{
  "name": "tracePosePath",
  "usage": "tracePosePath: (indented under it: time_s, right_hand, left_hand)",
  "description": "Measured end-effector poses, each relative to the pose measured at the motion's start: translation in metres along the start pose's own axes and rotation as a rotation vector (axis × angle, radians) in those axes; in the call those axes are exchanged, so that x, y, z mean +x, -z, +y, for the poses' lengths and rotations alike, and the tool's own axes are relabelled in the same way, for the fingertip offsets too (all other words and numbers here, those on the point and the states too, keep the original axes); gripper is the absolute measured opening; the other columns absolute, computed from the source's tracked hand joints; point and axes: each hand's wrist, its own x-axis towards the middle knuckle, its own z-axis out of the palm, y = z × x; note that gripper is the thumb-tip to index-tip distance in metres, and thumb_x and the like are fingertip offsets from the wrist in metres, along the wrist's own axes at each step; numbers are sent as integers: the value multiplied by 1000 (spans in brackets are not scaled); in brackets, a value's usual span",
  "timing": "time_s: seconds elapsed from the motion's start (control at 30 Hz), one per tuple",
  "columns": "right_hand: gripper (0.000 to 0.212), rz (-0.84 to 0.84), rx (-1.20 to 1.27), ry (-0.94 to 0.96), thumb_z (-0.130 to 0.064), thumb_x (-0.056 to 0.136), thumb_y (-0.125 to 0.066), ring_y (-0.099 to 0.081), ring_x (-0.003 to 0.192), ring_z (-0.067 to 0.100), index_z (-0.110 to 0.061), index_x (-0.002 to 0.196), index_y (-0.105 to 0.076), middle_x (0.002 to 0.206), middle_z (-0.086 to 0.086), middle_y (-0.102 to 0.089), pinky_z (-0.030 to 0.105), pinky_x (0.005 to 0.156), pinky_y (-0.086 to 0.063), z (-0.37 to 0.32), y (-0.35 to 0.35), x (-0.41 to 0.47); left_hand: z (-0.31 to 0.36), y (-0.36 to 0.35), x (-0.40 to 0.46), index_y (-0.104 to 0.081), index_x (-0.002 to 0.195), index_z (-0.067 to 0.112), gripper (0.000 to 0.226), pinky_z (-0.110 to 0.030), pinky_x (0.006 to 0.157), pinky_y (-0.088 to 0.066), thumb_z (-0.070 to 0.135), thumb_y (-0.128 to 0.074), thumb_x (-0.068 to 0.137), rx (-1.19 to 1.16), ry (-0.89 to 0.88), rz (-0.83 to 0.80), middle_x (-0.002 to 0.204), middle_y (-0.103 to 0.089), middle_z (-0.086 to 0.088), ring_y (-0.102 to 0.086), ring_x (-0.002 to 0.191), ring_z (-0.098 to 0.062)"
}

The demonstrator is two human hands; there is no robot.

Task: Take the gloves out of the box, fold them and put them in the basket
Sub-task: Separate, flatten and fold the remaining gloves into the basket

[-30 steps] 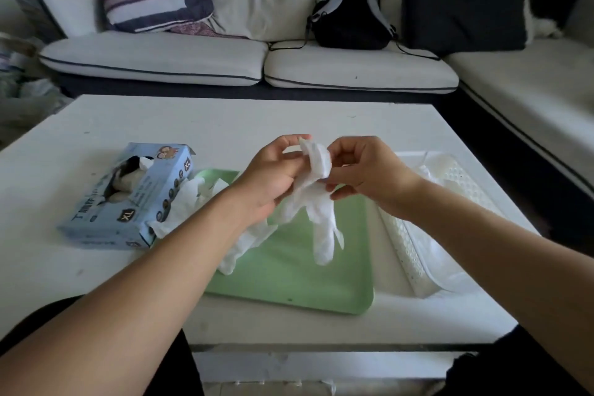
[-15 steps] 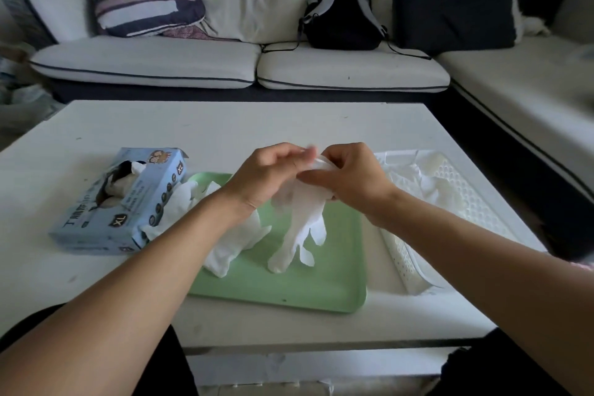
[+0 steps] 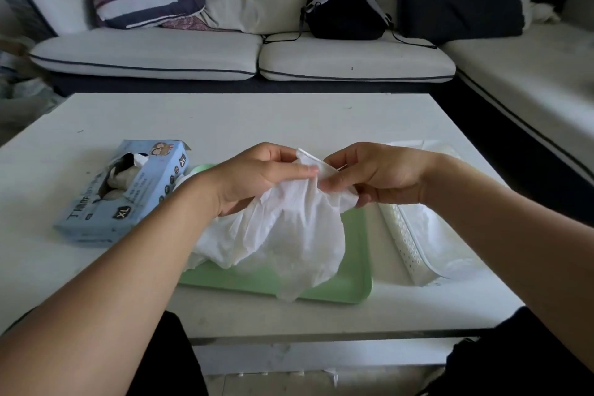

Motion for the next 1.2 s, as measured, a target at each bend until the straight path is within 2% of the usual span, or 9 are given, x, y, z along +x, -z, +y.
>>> tracePosePath:
  time_s: [0.07,0.17,0.33,0.43,0.53,0.67,0.83,1.03,1.2]
  right_hand:
    - [18,87,-52,-50,-14,87,-75,-41,68,15,-4,100,-67,88,11,-49,24,56,-33,9,2,10]
    - [22,326,-132,-26,-16,83,-80,-41,72,25,2,92,-72,82,13,-52,30,60,-34,18,3,24]
    - [11,817,-284,435,-18,79,-83,-57,65,14,-11,83,-75,74,11,-70,34,61,-48,-1,12,26]
    - [5,917,-501,654,-17,81,-78,-55,60,8,-14,81,-76,70,3,-70,27,60,-47,-11,12,13]
    - [5,782,-770,509,-18,79,-81,-62,64,5,-18,81,-76,71,-5,-70,21,62,-47,4,7,15]
    - [10,447,-918,210,-20,81,-81,-67,76,10,-21,89,-77,84,-5,-74,24,73,-53,50,-14,31]
    - [25,154,-1150,75,-28,87,-73,-64,90,18,-21,111,-72,104,-3,-70,27,76,-49,85,-43,42]
    - [25,-15,-1144,67,-27,85,-77,-49,70,4,-18,108,-71,73,-19,-50,18,66,-37,78,-52,38]
    - [14,-131,-853,-48,-28,89,-74,-71,70,5,-19,99,-75,77,-13,-72,7,66,-44,62,-36,36]
  left_hand:
    - [-6,4,6,-78,99,12,19,-34,80,-55,29,-70,95,153,50,74,97,-77,-7,-73,87,-24]
    - [-21,9,24,-71,89,0,34,-23,59,-42,34,-69,96,329,6,247,73,-63,-4,-55,61,-13]
    - [-19,7,43,-55,72,-2,38,-29,57,-28,23,-66,99,318,-462,549,63,-42,0,-34,60,-12]
    - [-13,7,42,-67,80,13,19,-20,63,-38,17,-65,99,384,-638,549,67,-55,12,-47,62,-4]
    - [-27,11,39,-78,98,20,9,-18,80,-49,15,-70,95,576,-560,457,88,-74,15,-67,83,-3]
    - [-65,7,33,-79,99,22,10,-25,75,-49,19,-73,92,846,-189,105,91,-77,10,-70,83,-6]
    - [-104,-7,22,-76,95,25,14,-39,81,-56,18,-68,87,1052,-81,-63,93,-73,8,-69,87,-12]
    - [-102,-7,11,-74,107,32,29,-34,86,-55,25,-72,79,1101,-51,-177,105,-60,15,-61,98,-8]
    - [-97,-11,15,-74,87,29,13,-40,81,-57,39,-67,82,1025,53,-203,91,-63,12,-63,85,-9]
